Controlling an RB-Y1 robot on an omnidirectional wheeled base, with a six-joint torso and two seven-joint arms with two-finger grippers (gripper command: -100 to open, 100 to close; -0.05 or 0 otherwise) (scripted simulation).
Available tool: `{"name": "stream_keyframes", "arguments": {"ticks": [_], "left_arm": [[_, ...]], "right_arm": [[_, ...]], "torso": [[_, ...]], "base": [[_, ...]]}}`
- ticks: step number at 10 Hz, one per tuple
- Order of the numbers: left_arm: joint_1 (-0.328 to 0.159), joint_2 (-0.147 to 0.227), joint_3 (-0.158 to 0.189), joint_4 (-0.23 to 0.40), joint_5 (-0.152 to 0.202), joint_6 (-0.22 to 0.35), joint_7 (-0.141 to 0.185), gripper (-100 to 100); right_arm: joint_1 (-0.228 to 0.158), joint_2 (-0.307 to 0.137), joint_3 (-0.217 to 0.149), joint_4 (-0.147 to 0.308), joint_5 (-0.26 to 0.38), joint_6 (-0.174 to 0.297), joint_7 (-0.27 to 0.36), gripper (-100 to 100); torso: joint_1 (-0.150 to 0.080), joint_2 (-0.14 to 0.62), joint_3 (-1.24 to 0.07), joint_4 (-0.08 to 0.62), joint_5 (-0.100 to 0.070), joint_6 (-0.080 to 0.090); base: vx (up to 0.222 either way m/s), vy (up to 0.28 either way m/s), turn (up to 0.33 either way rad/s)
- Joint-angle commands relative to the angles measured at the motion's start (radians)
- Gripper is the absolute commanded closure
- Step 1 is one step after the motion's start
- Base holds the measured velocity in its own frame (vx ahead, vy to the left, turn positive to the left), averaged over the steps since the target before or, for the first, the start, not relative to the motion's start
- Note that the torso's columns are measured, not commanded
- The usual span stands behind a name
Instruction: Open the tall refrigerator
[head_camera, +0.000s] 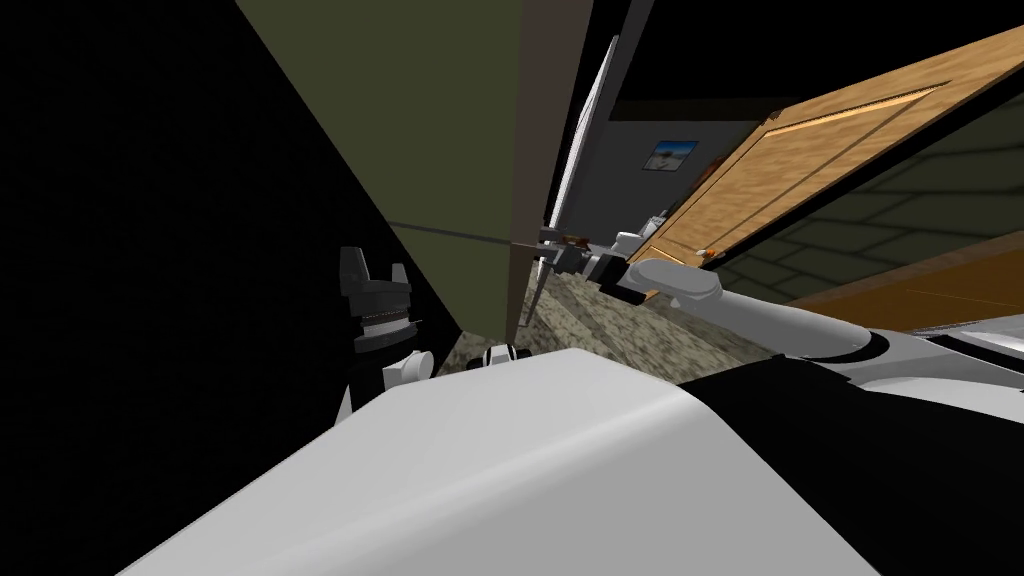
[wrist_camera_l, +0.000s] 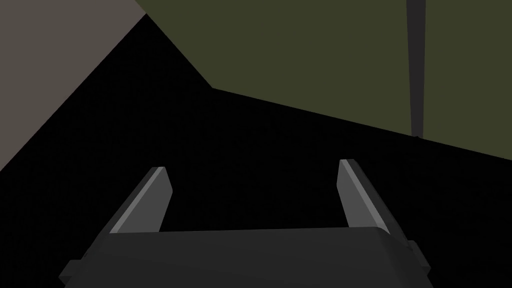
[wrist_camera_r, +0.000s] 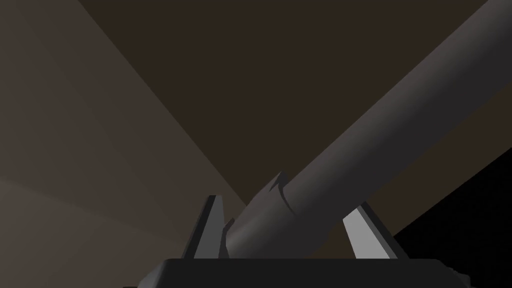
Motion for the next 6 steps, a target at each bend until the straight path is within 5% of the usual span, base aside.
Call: {"name": "stream_keyframes", "arguments": {"ticks": [1, 6], "left_arm": [[0.000, 0.000, 0.000, 0.000, 0.000, 0.000, 0.000, 0], [0.000, 0.000, 0.000, 0.000, 0.000, 0.000, 0.000, 0]], "right_arm": [[0.012, 0.003, -0.005, -0.046, 0.006, -0.007, 0.003, 100], [0.015, 0.003, 0.001, -0.155, 0.017, -0.029, 0.005, 100]], "torso": [[-0.005, -0.003, -0.002, 0.000, -0.001, 0.002], [0.009, -0.008, -0.006, -0.002, 0.003, -0.001]], "base": [[0.042, -0.269, 0.049], [-0.001, -0.323, 0.054]]}}
